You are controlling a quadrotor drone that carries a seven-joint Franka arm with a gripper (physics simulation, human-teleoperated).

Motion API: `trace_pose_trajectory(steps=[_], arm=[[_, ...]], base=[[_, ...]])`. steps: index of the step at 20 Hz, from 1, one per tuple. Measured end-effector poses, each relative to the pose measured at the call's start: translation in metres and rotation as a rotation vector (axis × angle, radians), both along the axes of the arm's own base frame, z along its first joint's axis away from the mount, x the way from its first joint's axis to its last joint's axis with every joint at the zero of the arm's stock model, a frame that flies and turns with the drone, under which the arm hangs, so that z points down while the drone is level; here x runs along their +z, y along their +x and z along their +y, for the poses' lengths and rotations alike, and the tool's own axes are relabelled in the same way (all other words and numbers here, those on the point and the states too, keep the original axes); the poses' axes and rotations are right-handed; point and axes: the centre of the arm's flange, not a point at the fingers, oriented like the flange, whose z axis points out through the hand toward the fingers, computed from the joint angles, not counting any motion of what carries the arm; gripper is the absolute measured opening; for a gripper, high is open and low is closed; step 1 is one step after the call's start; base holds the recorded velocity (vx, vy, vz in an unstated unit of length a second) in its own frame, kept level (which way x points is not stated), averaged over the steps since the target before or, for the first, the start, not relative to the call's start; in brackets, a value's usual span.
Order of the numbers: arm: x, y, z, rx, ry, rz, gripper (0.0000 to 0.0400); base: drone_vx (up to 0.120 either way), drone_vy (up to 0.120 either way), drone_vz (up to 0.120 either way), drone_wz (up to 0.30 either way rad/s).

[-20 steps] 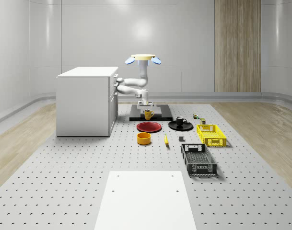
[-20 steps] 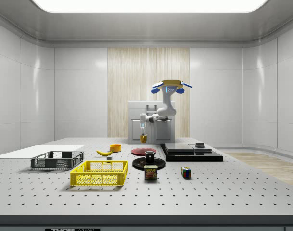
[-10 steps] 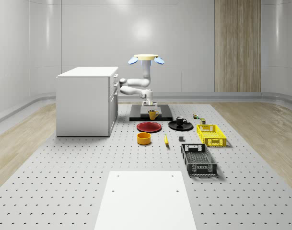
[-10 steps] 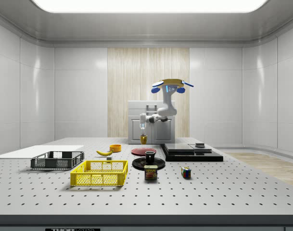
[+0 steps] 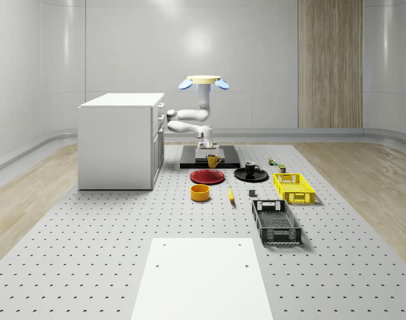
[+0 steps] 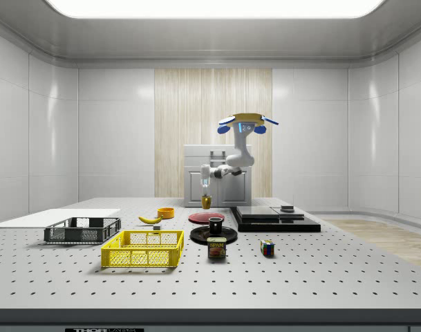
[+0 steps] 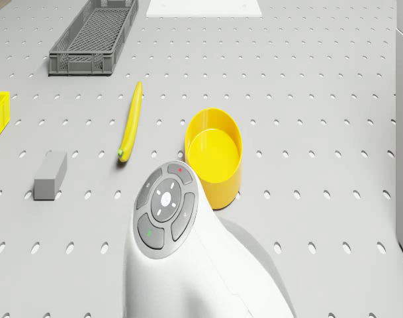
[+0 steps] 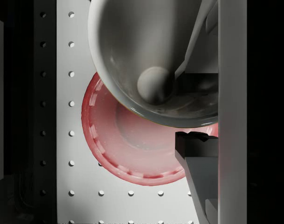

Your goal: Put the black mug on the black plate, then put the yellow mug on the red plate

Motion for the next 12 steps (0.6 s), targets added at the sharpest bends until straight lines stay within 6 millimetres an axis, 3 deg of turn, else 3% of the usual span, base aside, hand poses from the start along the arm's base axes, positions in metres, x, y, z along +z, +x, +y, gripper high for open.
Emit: trace_pose_trajectory(steps=[5, 12], arm=[[0.006, 0.000, 0.016, 0.000, 0.000, 0.000, 0.0110], [0.028, 0.000, 0.025, 0.000, 0.000, 0.000, 0.0110]], base=[[0.000, 0.000, 0.000, 0.000], [0.000, 0.000, 0.000, 0.000]])
